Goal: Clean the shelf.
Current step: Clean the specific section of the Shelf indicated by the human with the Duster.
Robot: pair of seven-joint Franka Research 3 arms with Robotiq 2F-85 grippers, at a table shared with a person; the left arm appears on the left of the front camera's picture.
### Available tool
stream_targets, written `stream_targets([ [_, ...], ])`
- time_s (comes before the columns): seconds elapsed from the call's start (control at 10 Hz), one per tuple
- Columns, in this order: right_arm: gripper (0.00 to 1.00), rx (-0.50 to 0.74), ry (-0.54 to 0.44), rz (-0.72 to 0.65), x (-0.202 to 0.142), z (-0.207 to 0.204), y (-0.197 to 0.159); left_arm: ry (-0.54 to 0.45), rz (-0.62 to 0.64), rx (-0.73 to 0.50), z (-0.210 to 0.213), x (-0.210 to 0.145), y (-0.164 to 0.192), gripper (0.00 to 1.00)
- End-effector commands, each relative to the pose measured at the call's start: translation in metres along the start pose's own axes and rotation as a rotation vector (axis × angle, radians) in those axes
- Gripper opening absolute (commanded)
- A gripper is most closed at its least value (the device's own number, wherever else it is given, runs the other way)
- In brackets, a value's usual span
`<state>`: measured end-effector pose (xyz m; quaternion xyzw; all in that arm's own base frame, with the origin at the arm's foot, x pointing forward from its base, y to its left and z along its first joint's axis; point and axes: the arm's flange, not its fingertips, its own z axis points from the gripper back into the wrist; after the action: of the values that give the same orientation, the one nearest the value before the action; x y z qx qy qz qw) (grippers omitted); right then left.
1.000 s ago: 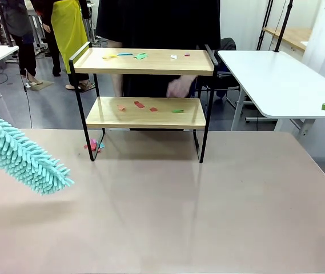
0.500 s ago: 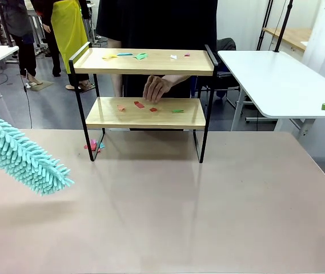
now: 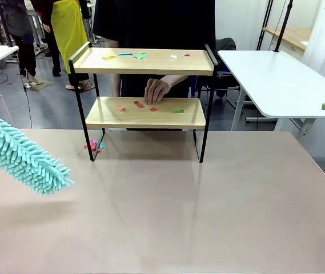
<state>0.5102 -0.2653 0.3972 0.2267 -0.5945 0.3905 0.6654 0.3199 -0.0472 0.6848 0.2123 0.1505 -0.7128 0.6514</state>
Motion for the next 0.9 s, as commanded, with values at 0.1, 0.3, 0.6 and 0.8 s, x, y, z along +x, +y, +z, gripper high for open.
stream_targets([
  [0.1,1.0,-0.008,0.021,-0.005,0.0079,-0.0024,0.0016,-0.018,0.0,-0.009,0.004,-0.002,-0.0012,0.13],
  [0.3,1.0,-0.008,0.021,-0.005,0.0079,-0.0024,0.0016,-0.018,0.0,-0.009,0.004,-0.002,-0.0012,0.13],
  [0.6,1.0,-0.008,0.021,-0.005,0.0079,-0.0024,0.0016,-0.018,0.0,-0.009,0.004,-0.002,-0.0012,0.13],
  [0.8,1.0,-0.008,0.021,-0.005,0.0079,-0.0024,0.0016,0.0,0.0,0.0,0.0,0.0,0.0,0.13],
])
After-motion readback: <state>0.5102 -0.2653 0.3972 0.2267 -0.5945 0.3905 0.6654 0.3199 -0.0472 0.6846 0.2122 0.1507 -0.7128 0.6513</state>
